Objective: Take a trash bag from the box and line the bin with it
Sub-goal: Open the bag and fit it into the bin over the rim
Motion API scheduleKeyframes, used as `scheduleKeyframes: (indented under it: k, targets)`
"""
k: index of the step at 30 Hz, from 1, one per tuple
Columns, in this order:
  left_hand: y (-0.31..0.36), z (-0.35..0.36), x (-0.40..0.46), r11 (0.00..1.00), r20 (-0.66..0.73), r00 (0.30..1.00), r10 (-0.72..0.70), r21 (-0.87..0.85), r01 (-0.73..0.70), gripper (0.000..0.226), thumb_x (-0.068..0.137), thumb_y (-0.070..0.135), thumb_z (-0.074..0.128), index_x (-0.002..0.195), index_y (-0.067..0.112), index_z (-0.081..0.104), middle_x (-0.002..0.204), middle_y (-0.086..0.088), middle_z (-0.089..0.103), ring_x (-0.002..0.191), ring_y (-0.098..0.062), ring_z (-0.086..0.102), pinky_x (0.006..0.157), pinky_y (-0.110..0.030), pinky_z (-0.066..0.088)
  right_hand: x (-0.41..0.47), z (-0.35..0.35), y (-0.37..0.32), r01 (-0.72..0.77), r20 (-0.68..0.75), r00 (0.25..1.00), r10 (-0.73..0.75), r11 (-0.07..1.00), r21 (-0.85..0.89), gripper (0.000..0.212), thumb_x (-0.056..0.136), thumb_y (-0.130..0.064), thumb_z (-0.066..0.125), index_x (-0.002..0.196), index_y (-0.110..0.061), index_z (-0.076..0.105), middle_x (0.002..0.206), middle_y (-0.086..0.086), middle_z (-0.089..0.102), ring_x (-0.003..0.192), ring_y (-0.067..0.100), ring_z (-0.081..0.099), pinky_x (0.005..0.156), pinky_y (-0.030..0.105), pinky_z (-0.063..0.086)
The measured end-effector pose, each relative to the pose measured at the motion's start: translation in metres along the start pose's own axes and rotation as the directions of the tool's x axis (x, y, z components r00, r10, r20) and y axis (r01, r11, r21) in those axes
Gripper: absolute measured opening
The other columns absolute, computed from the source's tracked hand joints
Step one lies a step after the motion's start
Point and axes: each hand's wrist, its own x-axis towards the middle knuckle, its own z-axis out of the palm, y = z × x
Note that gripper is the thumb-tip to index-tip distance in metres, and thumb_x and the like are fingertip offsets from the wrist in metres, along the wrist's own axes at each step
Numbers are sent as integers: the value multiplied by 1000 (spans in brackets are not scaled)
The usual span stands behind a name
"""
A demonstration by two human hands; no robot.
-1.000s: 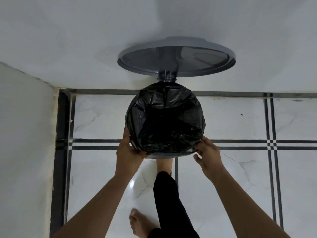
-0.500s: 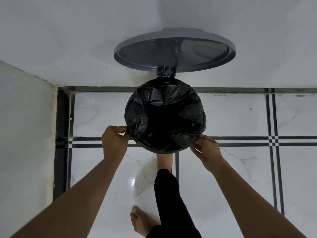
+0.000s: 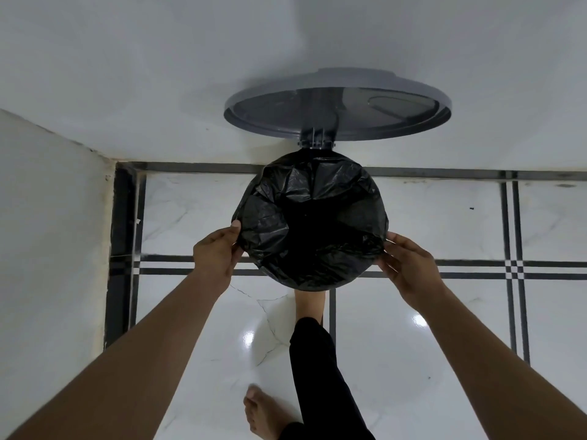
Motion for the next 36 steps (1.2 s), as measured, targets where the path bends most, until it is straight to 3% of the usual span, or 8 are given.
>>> scheduleKeyframes:
  k: [6, 12, 16, 19, 23, 27, 32, 36]
  targets:
    - [-9, 6, -3, 995, -159, 983, 95, -28, -100, 20, 86, 9, 82, 98, 10, 66, 88, -13, 76, 75, -19, 75, 74, -31, 64, 7, 6, -8, -85, -26, 996, 85, 996, 10, 17, 96, -7, 58, 98, -6, 75, 106, 9, 77, 100, 26, 73, 89, 34, 58]
    - [-17, 9, -6, 993, -168, 980, 109, 69, -98, 12, 92, 0, 70, 104, 0, 72, 86, -13, 75, 77, -26, 69, 78, -35, 62, 14, 12, -23, -329, -51, 942, 332, 942, 60, 33, 93, -41, 64, 104, -11, 70, 94, 5, 71, 88, 21, 64, 81, 33, 55]
    - [-16, 19, -13, 998, -176, 983, 45, 53, -36, 16, 93, 2, 61, 92, 10, 75, 84, -5, 73, 73, -17, 66, 58, -24, 56, 15, 12, -26, -415, -31, 908, 417, 908, 55, 29, 94, -45, 60, 98, -18, 68, 94, 2, 67, 84, 19, 59, 87, 39, 45]
    - [-16, 17, -15, 997, -116, 991, -73, -43, 69, 7, 87, 13, 63, 80, 14, 66, 92, -3, 63, 81, -19, 60, 68, -29, 51, 16, 10, -26, -475, -4, 879, 477, 875, 100, 30, 93, -46, 59, 95, -18, 68, 88, 1, 64, 82, 18, 57, 88, 46, 40]
    - [-20, 4, -19, 991, 25, 991, -128, -30, 129, 14, 90, 30, 72, 96, 18, 70, 96, 1, 65, 90, -21, 65, 75, -34, 55, 19, 13, -22, -493, 17, 868, 497, 855, 161, 25, 93, -41, 59, 94, -17, 67, 89, 1, 61, 94, 19, 57, 95, 47, 39]
    - [-22, 0, -17, 989, 36, 989, -141, -30, 142, 24, 100, 22, 65, 122, 16, 73, 102, 0, 76, 90, -19, 73, 74, -36, 61, 16, 15, -17, -470, 19, 880, 474, 865, 173, 9, 91, -29, 64, 88, -20, 66, 86, -1, 61, 88, 18, 60, 97, 47, 40]
    - [-15, 12, -10, 998, -167, 985, -47, -48, 39, 16, 94, 5, 69, 109, 0, 73, 98, -8, 78, 68, -17, 74, 53, -25, 58, 15, 14, -15, -447, 26, 892, 452, 870, 208, 2, 86, -17, 63, 87, -18, 65, 94, 1, 64, 82, 19, 62, 82, 41, 51]
    - [-14, 12, -8, 999, -181, 983, -11, 33, 18, 8, 94, 7, 69, 94, -2, 70, 84, -8, 74, 59, -16, 67, 49, -23, 55, 14, 12, -19, -441, 20, 896, 444, 881, 169, 20, 86, -31, 62, 95, -14, 67, 89, 4, 64, 83, 22, 61, 86, 41, 51]
